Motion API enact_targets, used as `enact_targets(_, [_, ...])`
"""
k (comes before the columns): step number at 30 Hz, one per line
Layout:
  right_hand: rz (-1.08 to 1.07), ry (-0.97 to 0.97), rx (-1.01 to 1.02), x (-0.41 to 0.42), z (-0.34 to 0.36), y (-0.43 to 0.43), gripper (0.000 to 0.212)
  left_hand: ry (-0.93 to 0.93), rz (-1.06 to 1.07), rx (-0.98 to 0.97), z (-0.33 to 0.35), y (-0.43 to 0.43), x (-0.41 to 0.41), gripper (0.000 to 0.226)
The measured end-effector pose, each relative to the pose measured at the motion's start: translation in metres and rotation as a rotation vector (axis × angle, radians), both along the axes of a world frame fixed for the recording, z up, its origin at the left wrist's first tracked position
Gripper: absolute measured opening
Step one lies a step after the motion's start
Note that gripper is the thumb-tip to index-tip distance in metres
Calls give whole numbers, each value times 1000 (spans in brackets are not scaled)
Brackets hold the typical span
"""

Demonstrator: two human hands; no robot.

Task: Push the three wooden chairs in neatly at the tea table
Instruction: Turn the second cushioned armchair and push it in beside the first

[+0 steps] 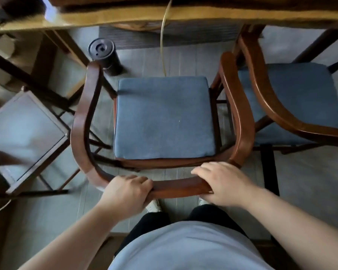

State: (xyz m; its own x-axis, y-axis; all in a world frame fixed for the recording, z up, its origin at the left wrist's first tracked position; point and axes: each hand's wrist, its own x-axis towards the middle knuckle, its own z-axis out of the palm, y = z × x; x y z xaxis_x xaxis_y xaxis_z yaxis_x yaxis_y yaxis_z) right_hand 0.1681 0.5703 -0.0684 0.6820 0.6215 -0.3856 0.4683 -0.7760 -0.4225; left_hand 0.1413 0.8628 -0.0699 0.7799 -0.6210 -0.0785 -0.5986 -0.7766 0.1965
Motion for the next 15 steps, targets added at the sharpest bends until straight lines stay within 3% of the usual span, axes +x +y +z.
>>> enact_targets(3, [-106,-57,49,-11,-9,7,44,16,-17,-10,-3,1,1,32])
enact_targets(11, [-230,-141,61,-21,-10,13,38,28,-166,-19,-10,8,11,24])
enact_targets(15, [-275,-183,74,-18,-13,34,34,-6,-182,-2,-4,27,29,33])
